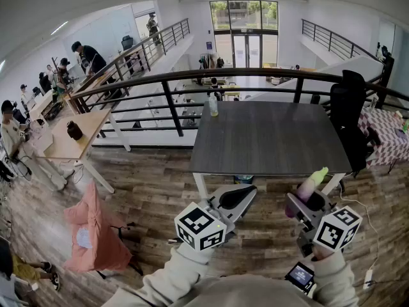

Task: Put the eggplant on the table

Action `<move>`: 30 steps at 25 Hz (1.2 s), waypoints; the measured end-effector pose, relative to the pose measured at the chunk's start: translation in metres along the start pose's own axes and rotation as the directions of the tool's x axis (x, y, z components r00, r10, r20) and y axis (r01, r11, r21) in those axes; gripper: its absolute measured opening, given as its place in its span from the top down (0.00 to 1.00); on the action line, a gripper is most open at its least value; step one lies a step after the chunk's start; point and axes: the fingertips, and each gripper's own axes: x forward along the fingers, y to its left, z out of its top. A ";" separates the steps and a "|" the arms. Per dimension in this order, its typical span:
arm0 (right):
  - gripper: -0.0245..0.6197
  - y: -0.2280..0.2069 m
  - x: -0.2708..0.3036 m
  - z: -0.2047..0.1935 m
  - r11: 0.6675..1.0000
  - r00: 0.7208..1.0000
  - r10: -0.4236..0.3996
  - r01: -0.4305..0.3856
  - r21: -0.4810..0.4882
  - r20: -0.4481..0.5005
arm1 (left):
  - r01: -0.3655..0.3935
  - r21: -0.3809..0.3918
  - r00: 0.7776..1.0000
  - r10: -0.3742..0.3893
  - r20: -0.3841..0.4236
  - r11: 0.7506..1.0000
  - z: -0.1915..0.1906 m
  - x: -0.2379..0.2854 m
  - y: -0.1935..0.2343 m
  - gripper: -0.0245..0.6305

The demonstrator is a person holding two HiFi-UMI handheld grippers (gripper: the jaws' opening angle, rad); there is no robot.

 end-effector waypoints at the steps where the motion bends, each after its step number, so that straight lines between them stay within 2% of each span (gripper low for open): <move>1: 0.62 0.001 0.000 0.001 1.000 1.000 -0.001 0.001 -0.002 0.000 | 0.000 0.001 1.000 0.000 -0.002 1.000 0.001 0.000 0.000 0.96; 18: 0.62 0.002 -0.020 0.006 0.999 1.000 0.014 -0.014 -0.031 0.009 | -0.014 0.015 1.000 0.014 -0.002 1.000 0.009 0.005 -0.014 0.96; 24: 0.62 -0.006 -0.024 0.011 0.997 1.000 0.030 -0.029 -0.074 0.003 | -0.019 -0.037 1.000 0.019 0.010 0.999 0.013 0.029 -0.015 0.96; 28: 0.62 -0.006 -0.028 0.010 0.995 0.999 0.046 -0.046 -0.086 -0.003 | -0.076 -0.076 0.996 0.073 -0.047 0.994 0.001 0.034 -0.011 0.96; 30: 0.62 -0.008 -0.029 0.009 0.993 0.998 0.063 -0.064 -0.096 -0.015 | -0.088 -0.070 0.995 0.085 -0.044 0.994 0.002 0.036 -0.013 0.96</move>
